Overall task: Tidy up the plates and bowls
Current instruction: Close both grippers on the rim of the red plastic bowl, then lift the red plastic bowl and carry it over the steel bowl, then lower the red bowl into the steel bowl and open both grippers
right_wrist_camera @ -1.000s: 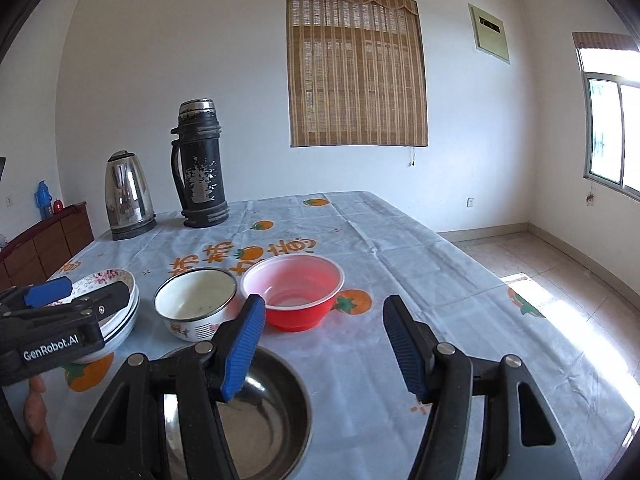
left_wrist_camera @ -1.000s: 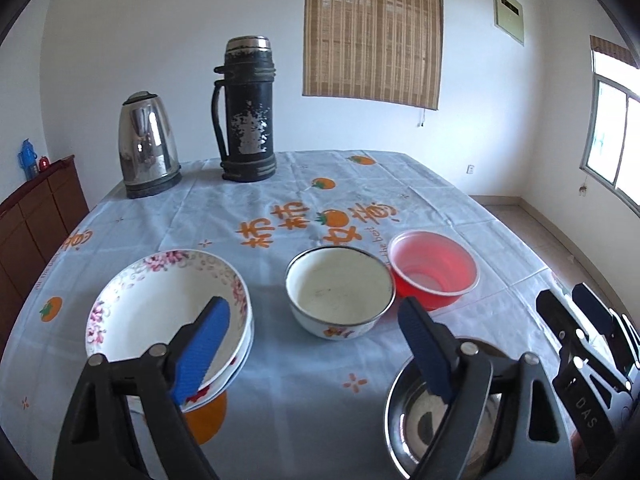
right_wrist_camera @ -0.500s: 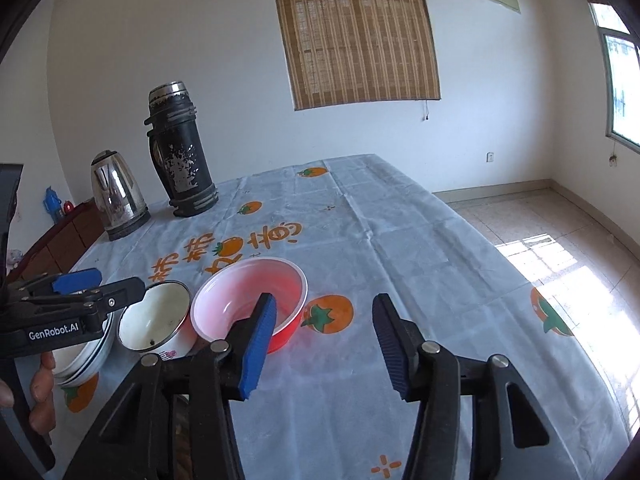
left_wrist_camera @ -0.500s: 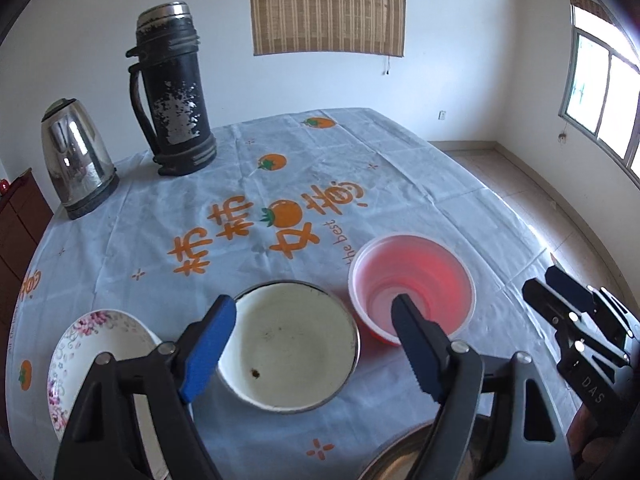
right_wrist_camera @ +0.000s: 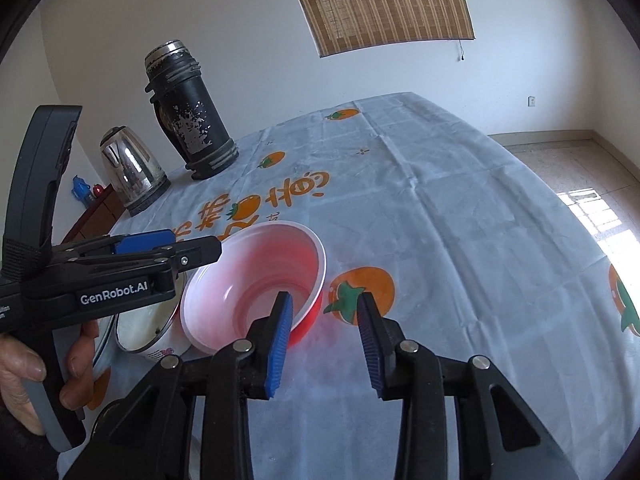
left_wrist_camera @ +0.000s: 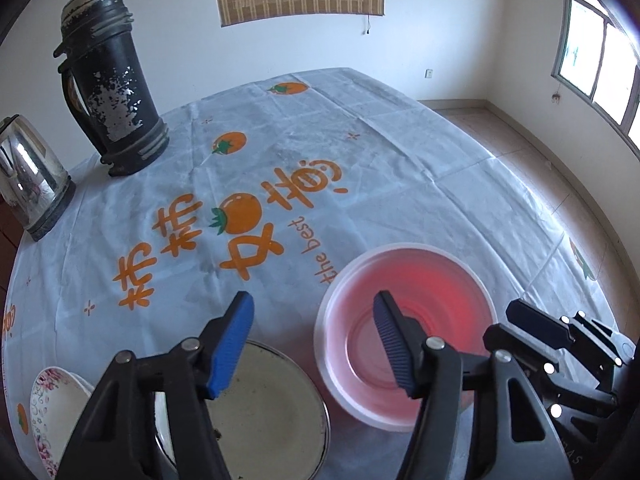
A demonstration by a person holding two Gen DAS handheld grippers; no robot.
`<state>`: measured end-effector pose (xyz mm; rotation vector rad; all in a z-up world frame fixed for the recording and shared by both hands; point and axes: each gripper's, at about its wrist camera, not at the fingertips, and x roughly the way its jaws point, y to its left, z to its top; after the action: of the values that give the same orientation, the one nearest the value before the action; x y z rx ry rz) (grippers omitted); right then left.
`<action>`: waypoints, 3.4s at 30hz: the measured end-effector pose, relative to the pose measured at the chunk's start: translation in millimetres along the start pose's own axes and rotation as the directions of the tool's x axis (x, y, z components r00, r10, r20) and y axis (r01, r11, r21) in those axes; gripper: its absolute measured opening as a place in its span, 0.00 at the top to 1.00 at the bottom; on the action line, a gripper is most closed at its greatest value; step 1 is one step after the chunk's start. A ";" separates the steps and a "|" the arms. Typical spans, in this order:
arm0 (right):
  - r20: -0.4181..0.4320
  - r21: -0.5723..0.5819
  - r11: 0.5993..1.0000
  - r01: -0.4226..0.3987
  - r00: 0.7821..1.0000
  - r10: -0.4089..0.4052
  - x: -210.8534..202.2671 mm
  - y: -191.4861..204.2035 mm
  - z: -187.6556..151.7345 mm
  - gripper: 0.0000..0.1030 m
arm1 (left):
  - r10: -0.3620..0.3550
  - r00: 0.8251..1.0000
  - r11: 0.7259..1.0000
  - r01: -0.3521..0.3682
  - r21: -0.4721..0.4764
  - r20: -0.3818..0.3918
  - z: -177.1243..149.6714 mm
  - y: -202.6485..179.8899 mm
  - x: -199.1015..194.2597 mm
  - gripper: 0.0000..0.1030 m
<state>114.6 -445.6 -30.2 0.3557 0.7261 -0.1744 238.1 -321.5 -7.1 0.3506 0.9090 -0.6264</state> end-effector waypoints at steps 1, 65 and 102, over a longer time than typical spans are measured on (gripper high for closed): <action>-0.006 0.002 1.000 -0.008 1.000 0.008 1.9 -0.3 -0.1 0.66 | 0.000 1.000 1.000 0.000 0.001 -0.013 0.4 -1.2 3.9 0.42; 0.026 -0.078 0.995 -0.070 0.997 0.072 -148.6 78.4 -68.5 0.87 | -0.046 0.998 0.999 0.047 -0.024 0.032 -110.0 -21.3 -138.4 0.87; -0.026 -0.093 0.995 -0.019 1.000 0.016 -112.5 81.9 -105.3 0.69 | 0.039 0.999 0.998 -0.040 -0.054 -0.022 -147.7 -27.8 -101.1 0.78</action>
<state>-10.5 -326.4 -6.1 0.2751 0.7529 -0.1190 82.7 -228.7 -10.2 0.3258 0.9348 -0.5613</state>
